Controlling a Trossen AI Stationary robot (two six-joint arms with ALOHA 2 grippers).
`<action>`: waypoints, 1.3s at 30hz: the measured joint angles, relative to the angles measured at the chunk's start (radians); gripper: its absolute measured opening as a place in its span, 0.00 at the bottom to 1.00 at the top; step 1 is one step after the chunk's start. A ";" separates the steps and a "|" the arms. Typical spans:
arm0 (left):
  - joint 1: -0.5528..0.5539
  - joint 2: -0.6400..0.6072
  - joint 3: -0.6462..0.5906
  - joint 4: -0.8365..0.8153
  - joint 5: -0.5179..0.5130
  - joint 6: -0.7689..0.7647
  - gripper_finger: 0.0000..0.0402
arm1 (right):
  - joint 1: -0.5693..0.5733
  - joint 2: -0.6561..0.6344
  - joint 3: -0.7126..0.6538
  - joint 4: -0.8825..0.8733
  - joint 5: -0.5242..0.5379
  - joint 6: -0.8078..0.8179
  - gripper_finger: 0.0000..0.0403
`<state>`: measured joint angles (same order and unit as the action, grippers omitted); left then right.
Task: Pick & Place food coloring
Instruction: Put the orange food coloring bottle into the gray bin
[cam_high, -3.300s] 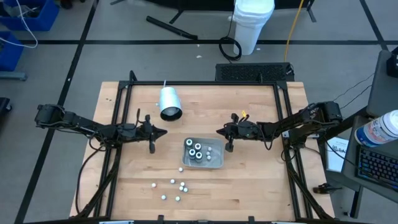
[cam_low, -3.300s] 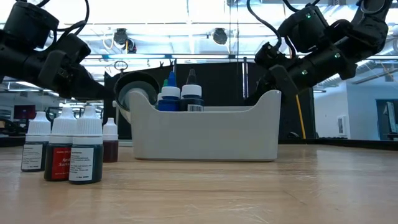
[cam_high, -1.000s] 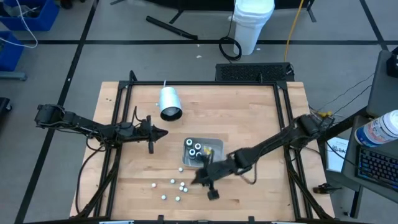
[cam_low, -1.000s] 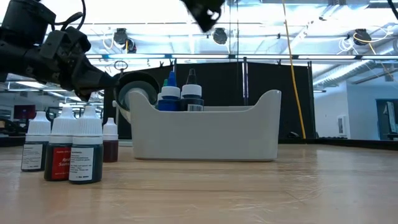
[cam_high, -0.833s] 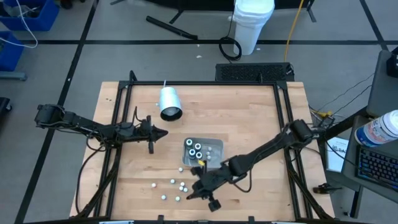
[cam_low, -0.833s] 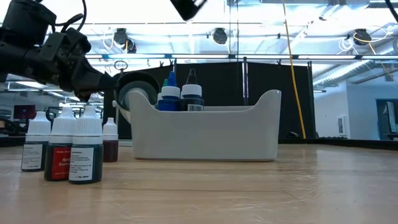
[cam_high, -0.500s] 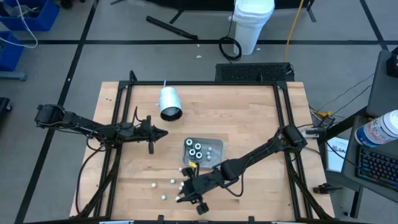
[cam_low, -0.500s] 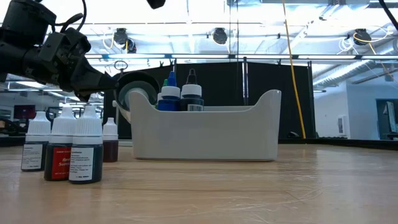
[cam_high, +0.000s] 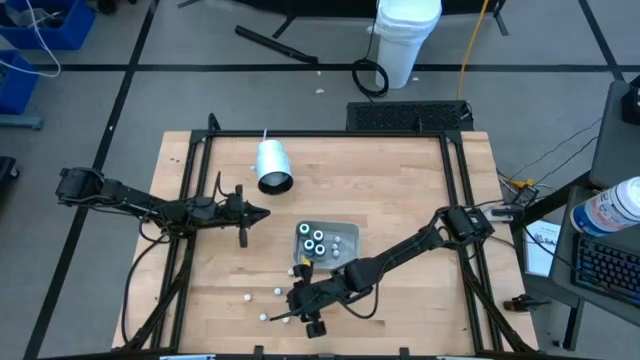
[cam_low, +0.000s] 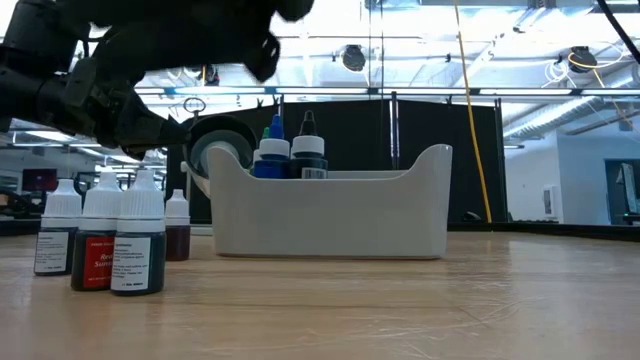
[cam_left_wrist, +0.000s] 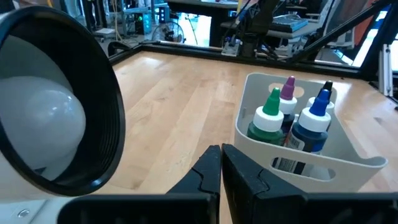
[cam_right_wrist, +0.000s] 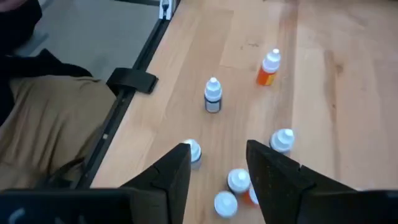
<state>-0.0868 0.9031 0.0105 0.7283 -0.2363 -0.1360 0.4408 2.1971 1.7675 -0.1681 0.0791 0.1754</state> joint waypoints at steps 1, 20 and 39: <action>0.000 0.000 0.000 0.000 0.000 0.000 0.05 | 0.005 -0.010 0.001 -0.018 0.002 0.000 0.36; 0.000 0.000 0.000 -0.001 0.001 -0.024 0.05 | 0.035 0.014 -0.080 0.000 0.215 0.222 0.36; 0.000 0.000 0.000 -0.007 0.002 -0.026 0.05 | 0.093 0.014 -0.090 0.025 0.286 0.281 0.36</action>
<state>-0.0868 0.9031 0.0105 0.7216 -0.2342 -0.1616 0.5333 2.2112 1.6773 -0.1426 0.3647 0.4563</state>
